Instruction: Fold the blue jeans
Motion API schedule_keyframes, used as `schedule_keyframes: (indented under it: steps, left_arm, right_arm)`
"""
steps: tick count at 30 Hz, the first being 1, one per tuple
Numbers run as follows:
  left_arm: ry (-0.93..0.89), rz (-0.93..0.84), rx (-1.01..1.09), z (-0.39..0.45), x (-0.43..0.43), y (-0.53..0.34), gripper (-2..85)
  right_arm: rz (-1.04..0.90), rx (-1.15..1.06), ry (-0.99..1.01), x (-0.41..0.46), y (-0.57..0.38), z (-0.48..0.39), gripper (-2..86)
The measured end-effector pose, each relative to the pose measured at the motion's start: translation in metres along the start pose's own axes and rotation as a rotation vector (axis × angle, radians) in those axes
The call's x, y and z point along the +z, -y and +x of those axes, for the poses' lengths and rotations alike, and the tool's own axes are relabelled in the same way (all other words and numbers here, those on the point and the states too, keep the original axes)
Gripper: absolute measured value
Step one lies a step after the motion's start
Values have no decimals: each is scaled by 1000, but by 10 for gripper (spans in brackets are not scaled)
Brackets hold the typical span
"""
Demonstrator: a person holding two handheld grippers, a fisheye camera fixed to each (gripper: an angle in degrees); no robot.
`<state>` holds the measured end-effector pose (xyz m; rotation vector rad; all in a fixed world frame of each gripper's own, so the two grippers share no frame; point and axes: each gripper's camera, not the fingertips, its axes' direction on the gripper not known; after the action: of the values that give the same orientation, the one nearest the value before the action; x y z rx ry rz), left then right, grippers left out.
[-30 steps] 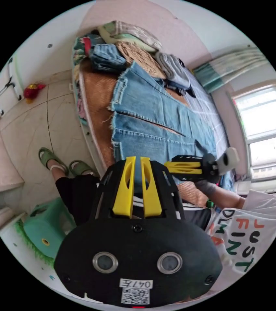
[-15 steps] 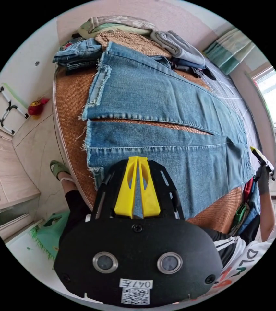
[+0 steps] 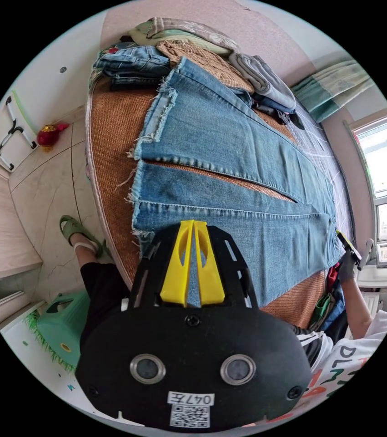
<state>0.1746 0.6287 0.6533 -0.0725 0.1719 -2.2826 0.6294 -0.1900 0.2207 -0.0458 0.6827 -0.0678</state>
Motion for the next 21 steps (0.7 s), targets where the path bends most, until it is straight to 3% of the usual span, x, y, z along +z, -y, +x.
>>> schedule_keyframes:
  steps: [5,8,13,17,21]
  left_arm:
    - [11,4,14,25,1,3,-10]
    - [28,0,30,41,2,6,-10]
    - [85,7,66,73,3,8,-10]
    - [86,11,66,87,4,10,-10]
    - [75,15,59,96,4,12,-10]
  right_arm:
    - [-140,136,-30,20,-43,16,-12]
    - [-83,187,31,15,-51,22,-12]
    - [-149,197,35,2,-35,23,-12]
    - [-24,300,17,-25,-21,26,-13]
    - [-129,343,-14,-14,-12,30,-13]
